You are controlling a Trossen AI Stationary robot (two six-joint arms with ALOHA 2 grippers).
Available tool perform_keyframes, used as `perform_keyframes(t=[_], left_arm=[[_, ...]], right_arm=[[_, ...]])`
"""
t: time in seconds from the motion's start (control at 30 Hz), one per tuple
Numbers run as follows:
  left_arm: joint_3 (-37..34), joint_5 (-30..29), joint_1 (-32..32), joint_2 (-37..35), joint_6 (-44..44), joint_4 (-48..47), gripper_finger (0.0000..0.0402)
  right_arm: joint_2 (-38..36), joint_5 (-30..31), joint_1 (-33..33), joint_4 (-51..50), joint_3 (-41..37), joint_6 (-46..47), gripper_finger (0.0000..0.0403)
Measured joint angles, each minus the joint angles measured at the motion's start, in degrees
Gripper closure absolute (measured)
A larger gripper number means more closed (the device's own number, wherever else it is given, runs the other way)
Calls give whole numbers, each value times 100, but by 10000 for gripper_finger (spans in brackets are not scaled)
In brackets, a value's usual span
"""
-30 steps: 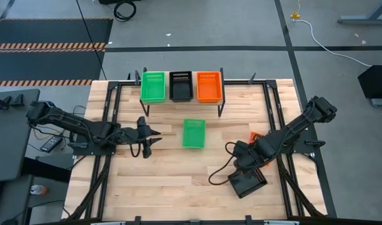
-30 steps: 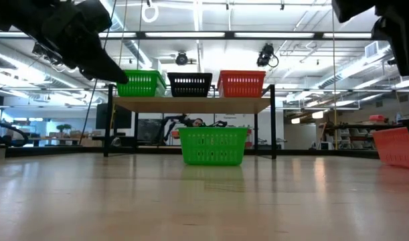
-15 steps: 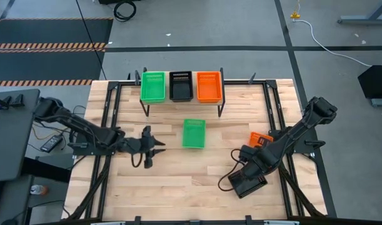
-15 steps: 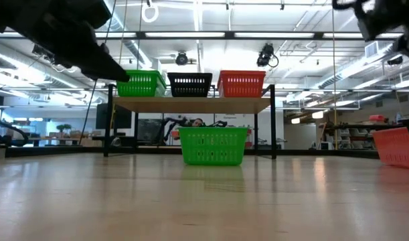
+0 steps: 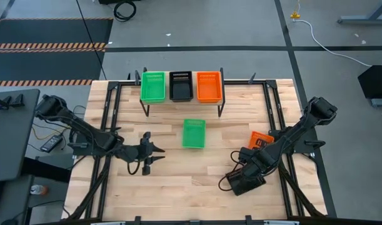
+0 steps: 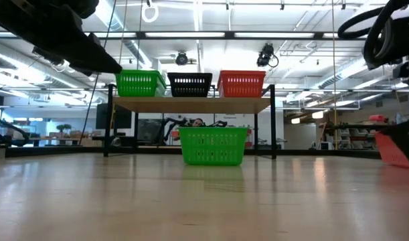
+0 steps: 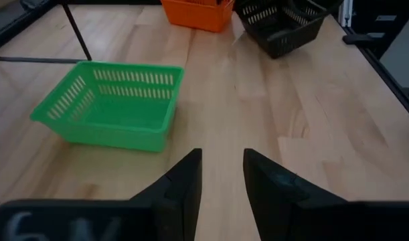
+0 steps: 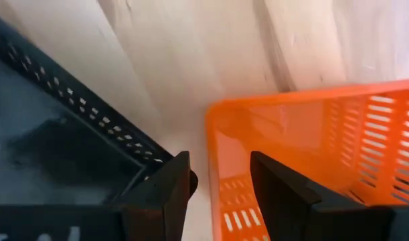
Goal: Stack baskets on shelf by color
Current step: Stack the orange bin on top of the orange bin on the shelf
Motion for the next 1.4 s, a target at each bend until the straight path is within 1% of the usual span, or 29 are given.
perform_keyframes(t=[0.13,0.47,0.53,0.63,0.7,0.83,0.9,1.03,1.13,1.23,1.33,1.4], left_arm=[[1,-156,-106,0,0,25,285],[0,-174,-157,0,-24,34,285],[-2,-184,-157,0,-24,32,285],[0,-187,-157,0,-24,32,285],[0,-187,-157,0,-24,30,285],[0,-187,-157,0,-28,30,285],[0,-187,-157,0,-28,30,285],[1,-187,-157,0,-25,30,285],[0,-193,-157,0,-15,31,285],[0,-262,-157,0,-12,34,285],[-1,-272,-155,0,-7,47,285],[-1,-272,-155,0,-2,71,285]], right_arm=[[0,2,-91,225,-134,-76,238],[2,-22,-298,265,-210,-590,242],[2,-41,-326,265,-210,-681,253],[2,-43,-334,267,-210,-820,283],[2,-63,-330,268,-210,-904,311],[2,-66,-330,368,-223,-950,381],[-3,-81,-330,485,-266,-951,386],[-3,-169,-330,530,-272,-944,377],[9,-116,-350,51,45,-979,388],[9,55,-430,-614,552,-1097,388],[4,502,-541,-1312,1185,-1235,388],[7,945,-629,-1705,1652,-1331,388]])
